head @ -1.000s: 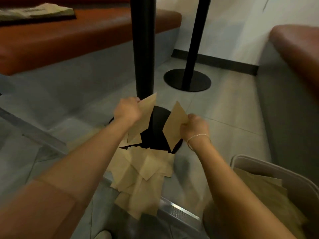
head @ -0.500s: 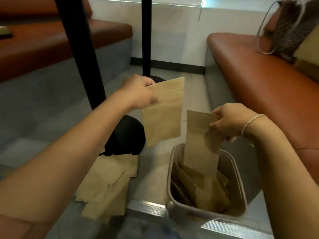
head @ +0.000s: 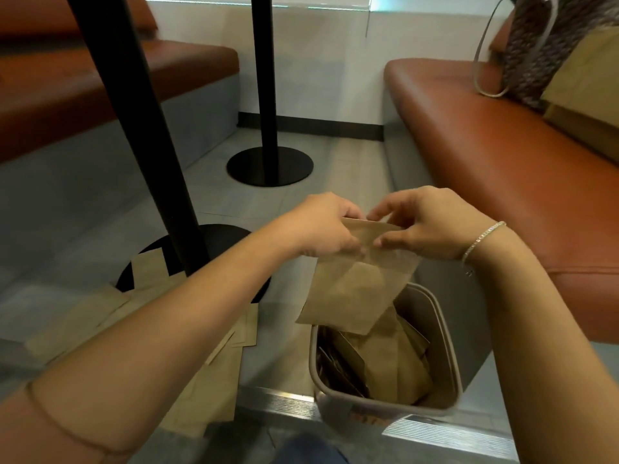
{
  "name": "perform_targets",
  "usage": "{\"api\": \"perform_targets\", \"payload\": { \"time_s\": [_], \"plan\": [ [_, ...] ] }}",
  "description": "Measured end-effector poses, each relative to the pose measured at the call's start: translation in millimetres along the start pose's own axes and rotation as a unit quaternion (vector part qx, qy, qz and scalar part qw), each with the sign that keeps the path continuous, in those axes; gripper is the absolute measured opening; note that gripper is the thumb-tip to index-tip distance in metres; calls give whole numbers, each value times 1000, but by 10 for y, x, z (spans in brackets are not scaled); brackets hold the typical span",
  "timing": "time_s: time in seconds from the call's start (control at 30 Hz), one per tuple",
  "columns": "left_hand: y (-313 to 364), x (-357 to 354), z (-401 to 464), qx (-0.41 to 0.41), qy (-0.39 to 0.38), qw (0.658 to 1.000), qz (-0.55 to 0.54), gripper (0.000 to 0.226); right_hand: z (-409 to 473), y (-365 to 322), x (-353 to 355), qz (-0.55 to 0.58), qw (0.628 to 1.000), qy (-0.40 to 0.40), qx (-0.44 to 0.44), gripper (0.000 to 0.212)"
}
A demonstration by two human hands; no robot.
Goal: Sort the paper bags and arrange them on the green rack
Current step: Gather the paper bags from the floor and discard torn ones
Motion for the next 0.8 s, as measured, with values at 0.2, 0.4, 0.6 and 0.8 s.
{"api": "perform_targets", "payload": {
  "time_s": [0.2, 0.4, 0.6, 0.8],
  "plan": [
    [6, -57, 130, -8, 17, 999, -30, 22, -42, 270, 87, -100, 993, 8, -61, 19],
    [-310, 36, 172, 21, 49, 997, -49, 31, 42, 364, -185, -153, 981, -77, -93, 26],
    [-532, 31, 195, 42, 53, 998, -16, 33, 218, 141, -729, -141, 976, -155, -68, 35],
    [-948, 182, 141, 83, 69, 994, -4, 31, 509, -391, -869, -113, 987, -109, -12, 42]
  ]
}}
Point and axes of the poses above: each hand's wrist, its own z-axis towards the middle knuckle, its own x-axis out of the back of the hand, y = z × x, the point moved 9 cm from there along z, towards the middle knuckle, and after that the axes turned 15 degrees about -z, right-handed, at the moved point
